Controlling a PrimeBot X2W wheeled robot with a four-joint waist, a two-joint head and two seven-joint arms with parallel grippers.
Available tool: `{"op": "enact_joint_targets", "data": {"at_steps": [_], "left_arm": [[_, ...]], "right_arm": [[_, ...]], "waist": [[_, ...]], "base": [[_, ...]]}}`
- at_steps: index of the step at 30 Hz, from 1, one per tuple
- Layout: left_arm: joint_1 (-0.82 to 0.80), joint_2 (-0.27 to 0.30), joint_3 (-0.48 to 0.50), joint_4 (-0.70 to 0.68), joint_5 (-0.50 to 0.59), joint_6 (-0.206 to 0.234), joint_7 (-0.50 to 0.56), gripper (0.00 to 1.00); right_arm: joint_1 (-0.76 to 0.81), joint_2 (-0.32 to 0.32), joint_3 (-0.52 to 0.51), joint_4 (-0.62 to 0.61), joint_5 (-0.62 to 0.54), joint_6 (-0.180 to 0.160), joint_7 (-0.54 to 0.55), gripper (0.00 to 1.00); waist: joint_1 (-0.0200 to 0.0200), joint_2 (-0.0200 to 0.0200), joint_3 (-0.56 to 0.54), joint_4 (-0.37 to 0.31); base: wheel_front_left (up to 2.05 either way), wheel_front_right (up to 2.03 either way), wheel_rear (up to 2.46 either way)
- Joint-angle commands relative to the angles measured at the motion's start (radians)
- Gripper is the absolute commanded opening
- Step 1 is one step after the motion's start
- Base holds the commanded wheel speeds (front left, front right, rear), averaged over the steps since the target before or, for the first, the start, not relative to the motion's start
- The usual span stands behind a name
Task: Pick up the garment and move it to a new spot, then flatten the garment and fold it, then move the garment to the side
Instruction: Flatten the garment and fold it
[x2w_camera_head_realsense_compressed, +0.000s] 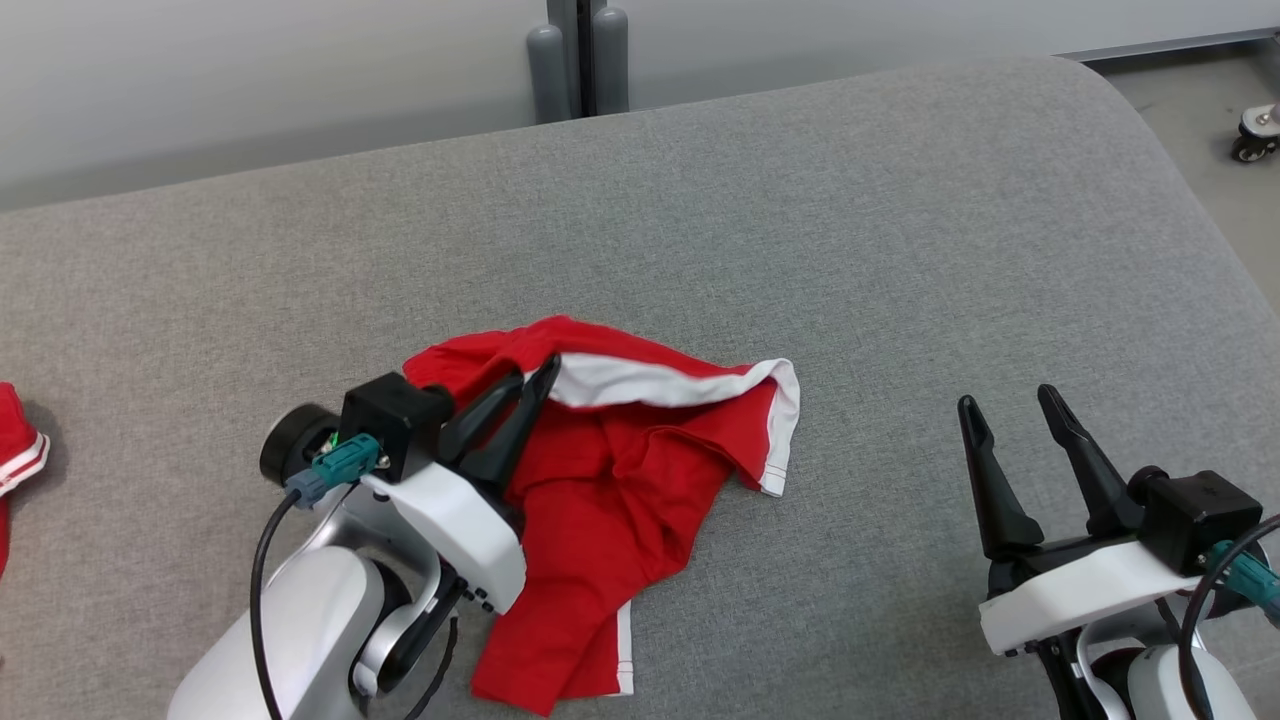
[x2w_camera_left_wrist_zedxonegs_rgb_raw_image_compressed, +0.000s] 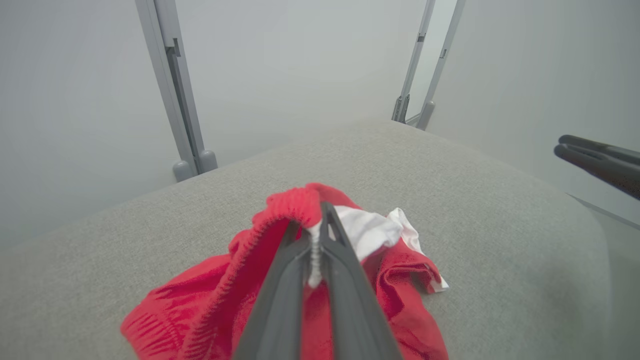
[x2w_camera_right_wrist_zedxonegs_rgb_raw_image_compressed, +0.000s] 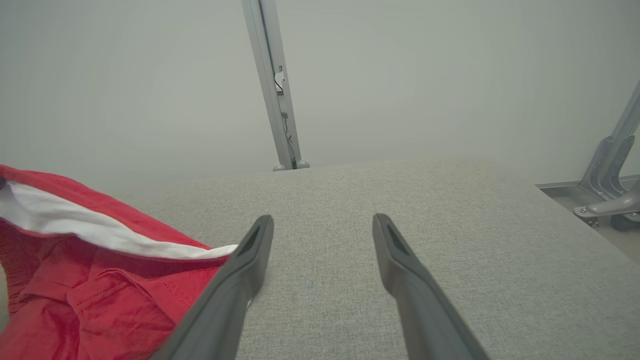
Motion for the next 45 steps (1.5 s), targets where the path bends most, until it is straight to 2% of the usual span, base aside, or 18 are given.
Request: {"op": "enact_joint_targets", "data": {"at_steps": [1,8,12,16,20,26,27,29,37,45], "left_arm": [[-0.022,0.010,0.003,-0.022,0.012,0.013,0.007,0.00],[0.018,0.055,0.065,-0.129,0.007,0.108,0.042,0.00],[0.096,0.098,0.124,-0.182,-0.018,0.165,0.033,0.00],[0.196,0.120,0.165,-0.216,-0.052,0.205,0.017,0.00],[0.270,0.101,0.175,-0.196,-0.095,0.211,-0.009,0.00],[0.277,0.059,0.180,-0.076,-0.140,0.174,-0.064,0.00],[0.271,0.052,0.182,-0.056,-0.142,0.169,-0.076,0.30],[0.256,0.037,0.189,-0.026,-0.144,0.159,-0.113,1.00],[0.271,0.008,0.217,0.057,-0.127,0.163,-0.219,1.00],[0.314,0.008,0.306,0.012,-0.078,0.195,-0.261,1.00]], "right_arm": [[-0.004,-0.005,-0.006,0.006,0.010,0.000,-0.008,1.00],[0.000,-0.005,-0.011,0.013,0.024,0.000,-0.015,1.00],[-0.001,-0.005,-0.015,0.013,0.020,0.000,-0.013,1.00],[-0.011,-0.005,-0.016,0.009,0.011,0.000,-0.007,1.00],[-0.020,-0.005,-0.021,0.003,0.011,0.000,-0.003,1.00],[-0.025,-0.005,-0.019,0.002,0.008,0.000,0.008,1.00],[-0.026,-0.005,-0.019,0.002,0.007,0.000,0.009,1.00],[-0.025,-0.005,-0.020,0.002,0.004,0.000,0.013,1.00],[-0.017,-0.005,-0.031,-0.005,-0.009,0.000,0.024,1.00],[0.004,-0.005,-0.046,-0.026,-0.026,0.000,0.043,1.00]], "waist": [[0.0000,0.0000,0.000,0.002],[0.0000,0.0000,0.004,0.028],[0.0000,0.0000,0.006,0.052],[0.0000,0.0000,0.011,0.071],[0.0000,0.0000,0.021,0.090],[0.0000,0.0000,0.028,0.104],[0.0000,0.0000,0.028,0.105],[0.0000,0.0000,0.025,0.106],[0.0000,0.0000,-0.001,0.112],[0.0000,0.0000,-0.051,0.136]], "base": [[0.00,0.00,0.00],[0.00,0.00,0.00],[0.00,0.00,0.00],[0.00,0.00,0.00],[0.00,0.00,0.00],[0.00,0.00,0.00],[0.00,0.00,0.00],[0.00,0.00,0.00],[0.00,0.00,0.00],[0.00,0.00,0.00]]}}
